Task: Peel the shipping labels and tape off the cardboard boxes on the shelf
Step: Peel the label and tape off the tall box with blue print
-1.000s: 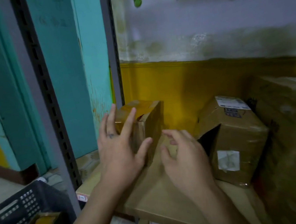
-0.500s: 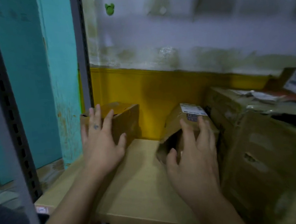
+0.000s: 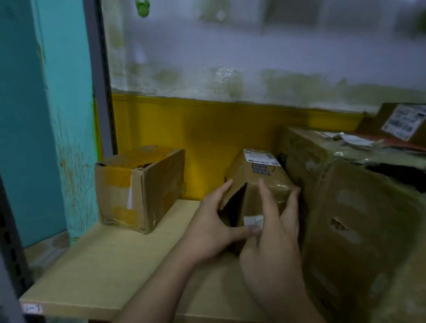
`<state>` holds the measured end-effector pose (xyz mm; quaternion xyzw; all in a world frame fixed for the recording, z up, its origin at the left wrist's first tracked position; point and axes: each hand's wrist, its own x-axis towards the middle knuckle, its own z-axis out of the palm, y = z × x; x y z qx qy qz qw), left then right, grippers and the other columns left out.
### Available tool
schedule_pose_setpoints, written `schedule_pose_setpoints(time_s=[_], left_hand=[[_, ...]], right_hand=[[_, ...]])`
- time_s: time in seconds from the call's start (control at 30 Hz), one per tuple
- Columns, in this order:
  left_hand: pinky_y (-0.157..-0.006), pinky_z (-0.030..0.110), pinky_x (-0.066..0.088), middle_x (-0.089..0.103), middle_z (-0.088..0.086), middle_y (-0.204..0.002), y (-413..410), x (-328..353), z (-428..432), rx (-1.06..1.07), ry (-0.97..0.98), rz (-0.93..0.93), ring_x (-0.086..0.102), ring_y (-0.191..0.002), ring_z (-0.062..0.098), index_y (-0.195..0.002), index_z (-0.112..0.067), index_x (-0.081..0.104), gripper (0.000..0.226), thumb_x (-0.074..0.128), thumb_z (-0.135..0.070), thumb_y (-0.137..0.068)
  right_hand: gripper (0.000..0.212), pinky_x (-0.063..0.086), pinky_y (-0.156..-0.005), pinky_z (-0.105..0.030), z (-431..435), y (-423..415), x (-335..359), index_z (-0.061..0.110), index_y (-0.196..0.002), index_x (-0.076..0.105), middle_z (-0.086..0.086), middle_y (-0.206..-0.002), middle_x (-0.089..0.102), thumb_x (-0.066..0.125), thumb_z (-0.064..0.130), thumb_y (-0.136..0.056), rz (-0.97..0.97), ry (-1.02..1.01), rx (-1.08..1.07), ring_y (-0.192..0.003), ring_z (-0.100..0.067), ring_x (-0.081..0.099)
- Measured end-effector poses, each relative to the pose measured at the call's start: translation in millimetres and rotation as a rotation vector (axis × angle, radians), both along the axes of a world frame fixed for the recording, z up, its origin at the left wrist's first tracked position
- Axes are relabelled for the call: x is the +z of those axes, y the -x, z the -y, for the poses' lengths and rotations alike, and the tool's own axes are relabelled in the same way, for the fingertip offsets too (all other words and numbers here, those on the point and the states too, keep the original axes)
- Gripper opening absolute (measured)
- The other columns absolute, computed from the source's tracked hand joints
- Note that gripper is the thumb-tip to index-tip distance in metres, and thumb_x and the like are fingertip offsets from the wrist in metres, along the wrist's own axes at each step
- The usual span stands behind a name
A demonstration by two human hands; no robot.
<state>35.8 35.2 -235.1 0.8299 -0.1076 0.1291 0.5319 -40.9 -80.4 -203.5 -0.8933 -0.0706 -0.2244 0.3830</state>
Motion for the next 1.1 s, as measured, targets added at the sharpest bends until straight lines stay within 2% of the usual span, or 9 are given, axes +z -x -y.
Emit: schedule_pose_setpoints(time_s=[0.07, 0.13, 0.23, 0.37, 0.53, 0.6, 0.67, 0.9, 1.1], left_hand=[[-0.103, 0.03, 0.048, 0.052, -0.012, -0.138, -2.0, -1.7, -0.6, 0.015, 0.055, 0.02, 0.052, -0.125, 0.004, -0.143, -0.043, 0.039, 0.106, 0.091, -0.055, -0.051], [-0.085, 0.007, 0.048, 0.059, -0.022, -0.12, 2.6, 1.7, -3.7, 0.024, 0.154, 0.037, 0.057, -0.105, -0.016, -0.137, -0.035, 0.044, 0.091, 0.094, -0.033, -0.061], [-0.086, 0.008, 0.048, 0.063, -0.017, -0.125, 8.5, 3.5, -15.2, 0.047, 0.249, 0.041, 0.06, -0.102, -0.014, -0.136, -0.025, 0.05, 0.081, 0.09, -0.02, -0.066], [-0.097, 0.038, 0.054, 0.073, -0.007, -0.114, 15.3, -0.2, -37.6, 0.038, 0.309, 0.021, 0.069, -0.105, 0.01, -0.128, -0.02, 0.056, 0.067, 0.087, -0.011, -0.069], [-0.089, 0.031, 0.056, 0.074, -0.002, -0.112, 22.6, -1.5, -50.9, -0.025, 0.304, 0.048, 0.07, -0.105, 0.015, -0.129, -0.013, 0.057, 0.057, 0.076, 0.003, -0.079], [-0.089, 0.028, 0.055, 0.074, -0.002, -0.112, 23.1, -3.2, -53.9, -0.027, 0.287, 0.074, 0.069, -0.106, 0.015, -0.127, -0.014, 0.059, 0.051, 0.073, 0.004, -0.081], [-0.087, 0.027, 0.055, 0.074, -0.004, -0.11, 22.5, -7.5, -54.8, -0.001, 0.296, 0.086, 0.069, -0.105, 0.014, -0.124, -0.017, 0.06, 0.048, 0.071, 0.006, -0.083], [-0.095, 0.041, 0.055, 0.073, -0.003, -0.112, 15.3, -21.7, -55.1, 0.137, 0.287, 0.145, 0.069, -0.106, 0.014, -0.126, -0.017, 0.059, 0.041, 0.064, 0.003, -0.09], [-0.101, 0.041, 0.051, 0.072, 0.0, -0.118, 12.7, 1.4, -55.9, 0.077, 0.307, 0.167, 0.067, -0.112, 0.014, -0.135, -0.01, 0.057, 0.047, 0.069, -0.005, -0.089]], right_hand=[[0.091, 0.019, -0.12, -0.045, -0.4, -0.8, -0.7, 0.071, -0.13, 0.005, 0.015, -0.158, -0.022, 0.047, 0.0, -0.091, 0.084, -0.076, 0.022, -0.149, -0.012, -0.009], [0.09, 0.031, -0.115, -0.044, 0.0, -3.1, 0.3, 0.076, -0.125, 0.012, 0.014, -0.16, -0.004, 0.049, 0.001, -0.092, 0.102, -0.185, 0.058, -0.146, -0.016, 0.02], [0.075, 0.046, -0.096, -0.028, 1.0, -9.2, -0.7, 0.056, -0.143, 0.025, 0.009, -0.152, 0.029, 0.049, 0.004, -0.094, 0.007, -0.34, 0.157, -0.115, -0.003, 0.049], [0.062, 0.042, -0.08, -0.024, -6.8, -20.4, -3.1, 0.041, -0.146, 0.032, 0.013, -0.126, 0.045, 0.058, 0.025, -0.093, -0.03, -0.485, 0.102, -0.098, 0.001, 0.05], [0.079, 0.03, -0.09, -0.028, -20.9, -33.4, 4.6, 0.037, -0.149, 0.027, 0.002, -0.154, 0.023, 0.06, 0.061, -0.082, -0.296, -0.649, 0.108, -0.135, -0.023, 0.036], [0.1, 0.031, -0.094, -0.029, -28.1, -41.1, 1.6, 0.042, -0.15, 0.023, 0.003, -0.155, 0.028, 0.06, 0.081, -0.066, -0.433, -0.729, 0.171, -0.136, -0.025, 0.037], [0.118, 0.045, -0.099, -0.045, -35.2, -52.7, -7.0, 0.048, -0.146, 0.029, 0.002, -0.147, 0.043, 0.065, 0.091, -0.042, -0.469, -0.899, 0.241, -0.125, -0.027, 0.052], [0.116, 0.05, -0.095, -0.052, -55.1, -83.3, -17.4, 0.041, -0.137, 0.047, -0.001, -0.126, 0.063, 0.072, 0.083, -0.032, -0.456, -1.06, 0.285, -0.109, -0.029, 0.064], [0.07, 0.053, -0.089, -0.06, -55.5, -84.6, 2.7, 0.021, -0.114, 0.066, -0.01, -0.103, 0.073, 0.057, 0.057, -0.055, -0.343, -1.2, 0.329, -0.093, -0.034, 0.07]])
